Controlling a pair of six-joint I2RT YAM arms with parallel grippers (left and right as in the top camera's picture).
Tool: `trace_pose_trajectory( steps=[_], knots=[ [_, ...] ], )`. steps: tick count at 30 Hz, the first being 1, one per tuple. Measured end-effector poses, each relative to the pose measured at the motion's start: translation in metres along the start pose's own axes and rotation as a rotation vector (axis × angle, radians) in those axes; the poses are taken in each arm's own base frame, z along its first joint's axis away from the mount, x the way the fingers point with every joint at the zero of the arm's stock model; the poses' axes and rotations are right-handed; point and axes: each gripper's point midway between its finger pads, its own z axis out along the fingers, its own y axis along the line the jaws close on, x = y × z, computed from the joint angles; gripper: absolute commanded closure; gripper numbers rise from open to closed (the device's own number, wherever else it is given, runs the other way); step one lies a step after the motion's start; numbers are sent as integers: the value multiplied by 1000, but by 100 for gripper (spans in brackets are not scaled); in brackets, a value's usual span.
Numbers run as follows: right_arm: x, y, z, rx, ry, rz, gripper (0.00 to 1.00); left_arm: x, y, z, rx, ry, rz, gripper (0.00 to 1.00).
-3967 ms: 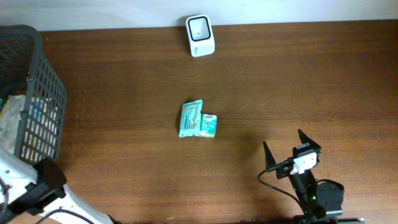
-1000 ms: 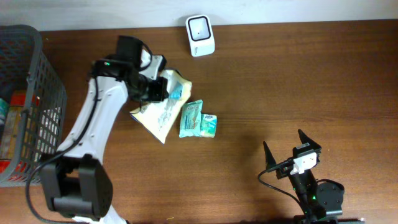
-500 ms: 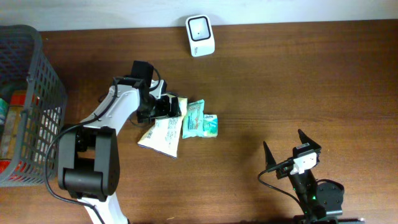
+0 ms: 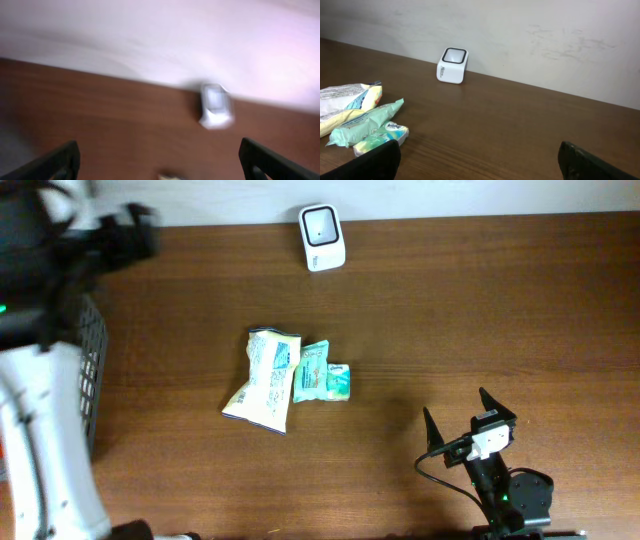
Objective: Scan the item barcode
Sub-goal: 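Pick the orange San Remo pasta pack with the left gripper, place on table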
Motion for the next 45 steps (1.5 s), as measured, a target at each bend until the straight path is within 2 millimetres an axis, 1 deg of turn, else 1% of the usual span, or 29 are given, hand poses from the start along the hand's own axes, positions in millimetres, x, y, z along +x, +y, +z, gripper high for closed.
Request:
trace_pose_trajectory(
  steps=[1, 2, 3, 5, 6, 7, 8, 9, 11, 12, 14, 19, 20, 21, 24, 28, 29, 31, 32, 34, 35, 37, 38, 39, 40, 41, 42, 43, 45],
  knots=[
    [0, 0, 0, 0, 0, 0, 1, -13, 37, -20, -115, -51, -29, 0],
    [0, 0, 0, 0, 0, 0, 2, -19, 73, -39, -239, -83, -59, 1],
    [0, 0, 0, 0, 0, 0, 1, -20, 111, -59, -380, -103, -93, 1],
    [0, 0, 0, 0, 0, 0, 2, -11, 177, -94, -625, -99, -160, 1],
    [0, 0, 0, 0, 0, 0, 2, -5, 202, -105, -712, -88, -176, 1],
    [0, 0, 0, 0, 0, 0, 2, 2, 222, -110, -770, -62, -176, 0],
    [0, 0, 0, 0, 0, 0, 2, 15, 246, -110, -825, -9, -173, 1],
    [0, 0, 0, 0, 0, 0, 1, 31, 266, -105, -855, 61, -168, 2],
    [0, 0, 0, 0, 0, 0, 1, 68, 297, -86, -870, 223, -155, 1],
    [0, 0, 0, 0, 0, 0, 1, 85, 306, -75, -862, 300, -135, 1],
    [0, 0, 0, 0, 0, 0, 1, 108, 320, -56, -838, 413, -82, 2],
    [0, 0, 0, 0, 0, 0, 2, 133, 334, -33, -774, 550, 36, 2],
    [0, 0, 0, 0, 0, 0, 1, 143, 337, -23, -737, 585, 56, 2],
    [0, 0, 0, 0, 0, 0, 1, 157, 341, -9, -697, 629, 70, 2],
    [0, 0, 0, 0, 0, 0, 2, 196, 350, 21, -607, 737, 75, 2],
    [0, 0, 0, 0, 0, -1, 1, 232, 358, 44, -547, 829, 76, 5],
    [0, 0, 0, 0, 0, 0, 1, 243, 361, 50, -532, 853, 74, 8],
    [0, 0, 0, 0, 0, 0, 2, 264, 365, 60, -511, 906, 66, 9],
    [0, 0, 0, 0, 0, 0, 2, 271, 367, 62, -510, 919, 64, 10],
    [0, 0, 0, 0, 0, 0, 2, 274, 370, 64, -515, 929, 69, 14],
    [0, 0, 0, 0, 0, 0, 1, 274, 371, 64, -518, 931, 70, 20],
    [0, 0, 0, 0, 0, 0, 2, 276, 374, 64, -531, 937, 79, 41],
    [0, 0, 0, 0, 0, 0, 1, 275, 376, 64, -539, 938, 85, 54],
    [0, 0, 0, 0, 0, 0, 1, 275, 377, 63, -542, 936, 83, 64],
    [0, 0, 0, 0, 0, -1, 1, 274, 379, 63, -542, 934, 87, 76],
    [0, 0, 0, 0, 0, 0, 1, 273, 379, 63, -541, 932, 93, 84],
    [0, 0, 0, 0, 0, 0, 1, 271, 379, 63, -543, 931, 97, 93],
    [0, 0, 0, 0, 0, 0, 1, 266, 380, 63, -553, 919, 100, 100],
    [0, 0, 0, 0, 0, 0, 1, 263, 380, 61, -557, 918, 105, 100]
  ],
)
